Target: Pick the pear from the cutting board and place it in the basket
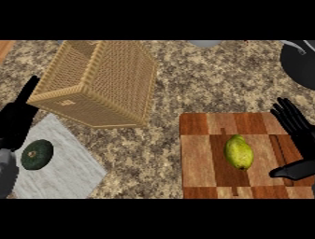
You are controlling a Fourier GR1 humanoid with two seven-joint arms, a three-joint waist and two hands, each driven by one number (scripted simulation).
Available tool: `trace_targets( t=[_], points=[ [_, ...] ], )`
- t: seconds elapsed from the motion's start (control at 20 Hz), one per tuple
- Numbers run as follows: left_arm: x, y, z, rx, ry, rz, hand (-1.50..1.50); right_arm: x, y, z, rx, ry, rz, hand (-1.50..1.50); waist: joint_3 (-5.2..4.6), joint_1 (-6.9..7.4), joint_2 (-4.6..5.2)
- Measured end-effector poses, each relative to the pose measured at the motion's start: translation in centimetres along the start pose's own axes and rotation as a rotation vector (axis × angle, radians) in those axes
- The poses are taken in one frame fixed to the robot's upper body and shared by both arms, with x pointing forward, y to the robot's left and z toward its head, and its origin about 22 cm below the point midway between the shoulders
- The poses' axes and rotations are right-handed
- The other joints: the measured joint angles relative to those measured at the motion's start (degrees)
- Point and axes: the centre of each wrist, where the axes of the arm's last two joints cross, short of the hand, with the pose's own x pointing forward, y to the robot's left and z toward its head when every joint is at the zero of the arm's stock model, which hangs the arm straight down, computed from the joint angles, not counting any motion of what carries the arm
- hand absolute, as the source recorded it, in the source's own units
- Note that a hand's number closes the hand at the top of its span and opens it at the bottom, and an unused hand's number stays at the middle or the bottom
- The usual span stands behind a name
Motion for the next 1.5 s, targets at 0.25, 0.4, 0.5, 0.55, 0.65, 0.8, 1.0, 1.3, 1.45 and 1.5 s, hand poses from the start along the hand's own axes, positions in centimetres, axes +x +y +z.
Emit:
trace_targets(
  t=[0.25, 0.4, 0.5, 0.55, 0.65, 0.8, 1.0, 1.3, 1.45, 1.5],
  points=[
    [0.1, 0.0, -0.5, 0.000, 0.003, 0.003, 0.00, -1.2, 1.8, -1.0, 0.054, 0.035, 0.034, -1.50, 0.00, -0.03, 0.02],
    [-0.4, 0.3, -0.5, 0.005, -0.009, -0.001, 0.00, -2.0, 1.9, -1.6, 0.071, 0.046, 0.051, -1.50, 0.05, 0.02, 0.01],
    [-0.4, 0.4, -0.4, 0.006, -0.005, 0.001, 0.00, -2.4, 1.9, -1.3, 0.075, 0.046, 0.056, -1.50, 0.02, -0.01, 0.03],
    [-0.4, 0.3, -0.4, 0.008, -0.005, 0.001, 0.00, -2.3, 2.0, -1.1, 0.076, 0.044, 0.054, -1.50, 0.05, -0.08, -0.01],
    [-0.4, 0.5, -0.7, 0.008, -0.003, -0.004, 0.00, -2.4, 1.9, -0.9, 0.080, 0.035, 0.053, -1.50, 0.04, -0.11, -0.02],
    [-0.1, 0.4, -0.5, 0.002, 0.004, -0.004, 0.00, -3.1, 2.2, -0.9, 0.087, 0.026, 0.039, -1.50, -0.03, -0.08, 0.03],
    [-0.2, 0.0, -0.5, 0.012, -0.007, -0.002, 0.00, -3.1, 2.0, -0.2, 0.103, -0.002, 0.012, -1.50, 0.04, -0.16, -0.06],
    [0.1, 0.0, -0.3, 0.006, 0.002, -0.002, 0.00, -4.3, 3.1, 0.5, 0.119, -0.024, 0.027, -1.50, -0.01, -0.17, -0.01],
    [-0.3, 0.1, -0.8, 0.017, -0.002, -0.001, 0.00, -4.1, 3.6, 0.3, 0.121, -0.008, 0.051, -1.50, 0.01, -0.19, -0.07],
    [-0.1, 0.1, -0.7, 0.011, 0.001, -0.002, 0.00, -4.1, 4.1, 0.5, 0.118, -0.002, 0.059, -1.50, -0.02, -0.22, -0.06]
  ],
)
